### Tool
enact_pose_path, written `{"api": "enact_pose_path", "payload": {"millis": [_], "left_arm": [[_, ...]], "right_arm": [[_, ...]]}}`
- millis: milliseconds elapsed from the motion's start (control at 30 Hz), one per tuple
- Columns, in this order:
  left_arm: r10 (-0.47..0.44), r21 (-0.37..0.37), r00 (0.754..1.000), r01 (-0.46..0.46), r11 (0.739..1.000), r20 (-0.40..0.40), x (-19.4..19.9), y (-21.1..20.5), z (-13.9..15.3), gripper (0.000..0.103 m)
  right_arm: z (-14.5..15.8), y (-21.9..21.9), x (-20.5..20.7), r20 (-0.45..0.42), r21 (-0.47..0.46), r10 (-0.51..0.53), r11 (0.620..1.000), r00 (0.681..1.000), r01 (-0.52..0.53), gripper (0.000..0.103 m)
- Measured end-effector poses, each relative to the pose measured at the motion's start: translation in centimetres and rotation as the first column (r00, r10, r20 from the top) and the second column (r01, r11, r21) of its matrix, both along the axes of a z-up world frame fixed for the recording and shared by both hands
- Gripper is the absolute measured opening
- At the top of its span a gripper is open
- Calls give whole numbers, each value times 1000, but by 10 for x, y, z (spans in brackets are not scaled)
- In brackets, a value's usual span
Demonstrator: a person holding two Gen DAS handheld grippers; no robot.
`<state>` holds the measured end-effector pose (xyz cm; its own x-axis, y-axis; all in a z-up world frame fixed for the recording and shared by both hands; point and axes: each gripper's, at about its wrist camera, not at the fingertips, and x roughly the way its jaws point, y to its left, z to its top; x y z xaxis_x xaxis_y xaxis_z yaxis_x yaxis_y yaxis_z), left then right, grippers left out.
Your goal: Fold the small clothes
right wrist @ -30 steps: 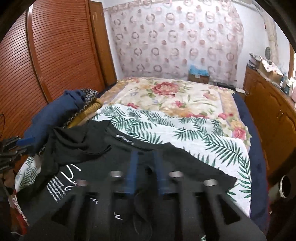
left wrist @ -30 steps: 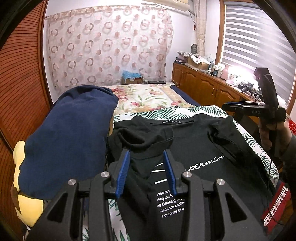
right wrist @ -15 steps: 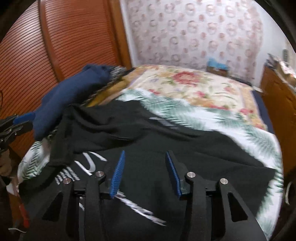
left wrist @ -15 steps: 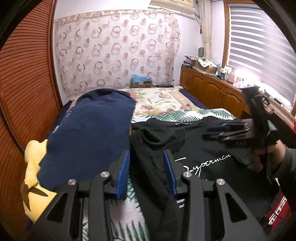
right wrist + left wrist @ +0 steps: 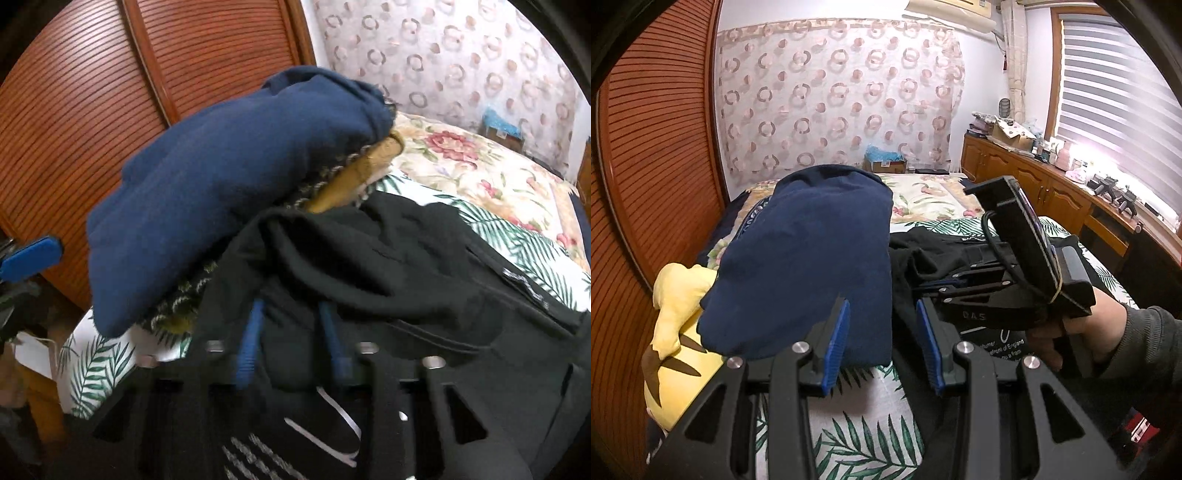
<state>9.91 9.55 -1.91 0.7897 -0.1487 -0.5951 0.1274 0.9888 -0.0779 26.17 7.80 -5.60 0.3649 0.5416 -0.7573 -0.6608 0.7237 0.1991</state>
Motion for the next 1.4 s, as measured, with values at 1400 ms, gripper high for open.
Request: {"api": "enact_pose_path", "payload": {"millis": [1400], "left_arm": [[-50, 15, 994, 51, 999, -102, 1, -23, -45, 36]], "right_arm": [[12, -55, -28, 105, -39, -7, 999, 994, 12, 1]]}}
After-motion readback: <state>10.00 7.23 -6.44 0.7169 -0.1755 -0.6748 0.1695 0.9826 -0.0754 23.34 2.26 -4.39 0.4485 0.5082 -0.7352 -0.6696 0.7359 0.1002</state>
